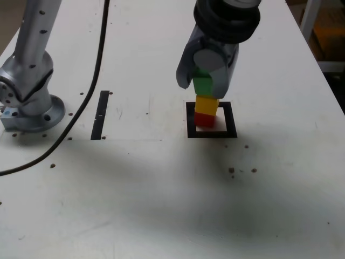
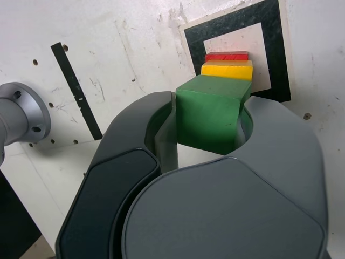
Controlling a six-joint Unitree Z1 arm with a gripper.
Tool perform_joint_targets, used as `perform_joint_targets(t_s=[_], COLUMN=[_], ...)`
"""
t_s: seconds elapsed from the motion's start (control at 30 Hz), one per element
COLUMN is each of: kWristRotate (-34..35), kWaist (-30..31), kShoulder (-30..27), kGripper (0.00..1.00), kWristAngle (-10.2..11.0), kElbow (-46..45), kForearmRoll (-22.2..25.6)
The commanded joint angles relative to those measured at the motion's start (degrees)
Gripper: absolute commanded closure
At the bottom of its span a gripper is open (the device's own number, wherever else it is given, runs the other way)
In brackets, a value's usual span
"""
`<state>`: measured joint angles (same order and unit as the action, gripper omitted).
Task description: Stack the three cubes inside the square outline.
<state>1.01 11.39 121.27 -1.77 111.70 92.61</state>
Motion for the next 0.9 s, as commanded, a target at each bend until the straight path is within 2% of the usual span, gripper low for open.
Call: perform_joint_targets(t_s=[0.0, 0.27, 0.43, 0.63, 0.77, 0.87], kWristRotate=[0.05, -0.34, -0.75, -0.9, -0.75, -0.62], kWaist=[-0.19, -0.65, -0.67, -0.67, -0.63, -0.64], kShoulder=[0.17, 0.57, 1.11, 1.34, 1.16, 0.71], kGripper=[0.62, 0.55, 0.37, 0.22, 0.04, 0.0], kWristAngle=[-0.12, 0.2, 0.0, 0.31, 1.14, 1.21], kElbow=[0.2, 0.35, 0.2, -0.1, -0.17, -0.07], kForearmRoll=[0.98, 0.87, 0.83, 0.63, 0.31, 0.12])
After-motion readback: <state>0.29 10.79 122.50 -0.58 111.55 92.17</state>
